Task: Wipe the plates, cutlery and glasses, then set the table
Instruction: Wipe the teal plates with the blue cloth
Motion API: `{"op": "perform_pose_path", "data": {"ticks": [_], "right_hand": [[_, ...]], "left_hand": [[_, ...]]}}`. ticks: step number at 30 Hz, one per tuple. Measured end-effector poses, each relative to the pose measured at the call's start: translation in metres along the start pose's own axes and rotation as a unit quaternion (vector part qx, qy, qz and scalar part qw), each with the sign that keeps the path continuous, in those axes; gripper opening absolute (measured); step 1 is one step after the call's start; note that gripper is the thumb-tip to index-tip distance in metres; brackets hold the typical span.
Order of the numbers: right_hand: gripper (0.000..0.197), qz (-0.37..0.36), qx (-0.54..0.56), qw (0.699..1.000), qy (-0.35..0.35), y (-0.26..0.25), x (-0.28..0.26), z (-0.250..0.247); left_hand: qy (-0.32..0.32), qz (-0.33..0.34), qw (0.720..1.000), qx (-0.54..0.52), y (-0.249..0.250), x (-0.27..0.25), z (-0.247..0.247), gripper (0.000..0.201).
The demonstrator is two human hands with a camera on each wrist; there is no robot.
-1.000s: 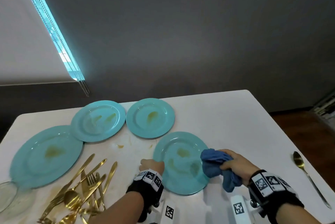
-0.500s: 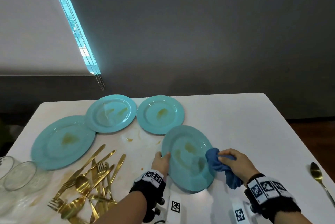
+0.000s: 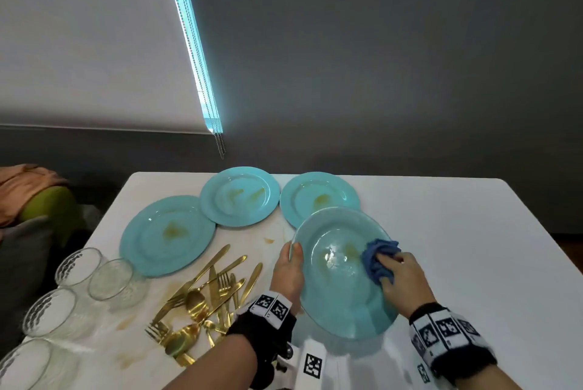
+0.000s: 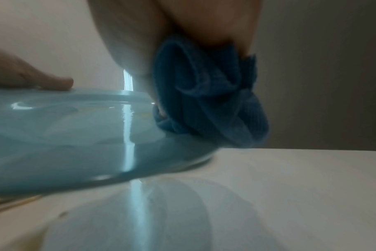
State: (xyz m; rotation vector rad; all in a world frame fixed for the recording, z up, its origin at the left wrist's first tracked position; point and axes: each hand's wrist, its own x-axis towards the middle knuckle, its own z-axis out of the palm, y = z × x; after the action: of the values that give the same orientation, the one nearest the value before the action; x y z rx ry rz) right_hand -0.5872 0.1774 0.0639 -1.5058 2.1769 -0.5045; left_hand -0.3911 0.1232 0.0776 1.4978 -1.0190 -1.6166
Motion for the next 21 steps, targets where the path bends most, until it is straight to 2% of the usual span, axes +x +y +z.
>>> {"op": "perform_pose_path", "data": {"ticks": [2, 4, 6, 8, 9, 10, 13, 15, 17, 19, 20, 21], "right_hand": [[0.047, -0.038, 0.035, 0.997, 0.051, -0.03, -0.002, 0.004], [0.05, -0.093, 0.082, 0.991, 0.049, -0.061, -0.018, 0.015], [0.048, -0.133, 0.096, 0.986, -0.031, -0.073, -0.034, 0.031], [0.036, -0.133, 0.049, 0.982, -0.124, -0.075, -0.043, 0.034], [0.028, -0.119, 0.013, 0.983, -0.139, -0.074, -0.041, 0.032], [0.025, -0.098, -0.011, 0.988, -0.116, -0.072, -0.036, 0.03], [0.039, -0.009, -0.006, 0.998, 0.063, -0.086, -0.022, 0.024], [0.046, -0.018, 0.021, 0.994, 0.105, -0.108, -0.026, 0.028], [0.042, -0.11, 0.027, 0.992, 0.058, -0.12, -0.042, 0.04], [0.038, -0.189, -0.003, 0.981, -0.049, -0.121, -0.056, 0.05], [0.037, -0.193, -0.034, 0.975, -0.107, -0.117, -0.059, 0.049], [0.036, -0.184, -0.068, 0.972, -0.131, -0.111, -0.057, 0.048]], "left_hand": [[-0.004, 0.014, 1.0, 0.009, 0.006, -0.007, -0.009, 0.04], [-0.002, 0.032, 0.999, -0.01, 0.013, -0.008, -0.019, 0.036], [0.025, 0.056, 0.998, -0.023, 0.015, 0.0, -0.034, 0.036], [0.031, 0.063, 0.997, -0.034, 0.013, 0.009, -0.053, 0.031], [0.021, 0.062, 0.997, -0.035, 0.017, 0.008, -0.062, 0.029], [0.009, 0.066, 0.997, -0.033, 0.018, 0.008, -0.07, 0.03], [-0.018, 0.069, 0.996, -0.046, 0.022, 0.0, -0.081, 0.032], [-0.015, 0.073, 0.995, -0.061, 0.025, -0.002, -0.085, 0.029], [-0.007, 0.083, 0.994, -0.073, 0.031, 0.0, -0.093, 0.031], [0.003, 0.101, 0.992, -0.075, 0.036, 0.005, -0.107, 0.028], [0.004, 0.103, 0.992, -0.072, 0.037, 0.007, -0.114, 0.028], [0.001, 0.1, 0.993, -0.068, 0.036, 0.008, -0.121, 0.029]]}}
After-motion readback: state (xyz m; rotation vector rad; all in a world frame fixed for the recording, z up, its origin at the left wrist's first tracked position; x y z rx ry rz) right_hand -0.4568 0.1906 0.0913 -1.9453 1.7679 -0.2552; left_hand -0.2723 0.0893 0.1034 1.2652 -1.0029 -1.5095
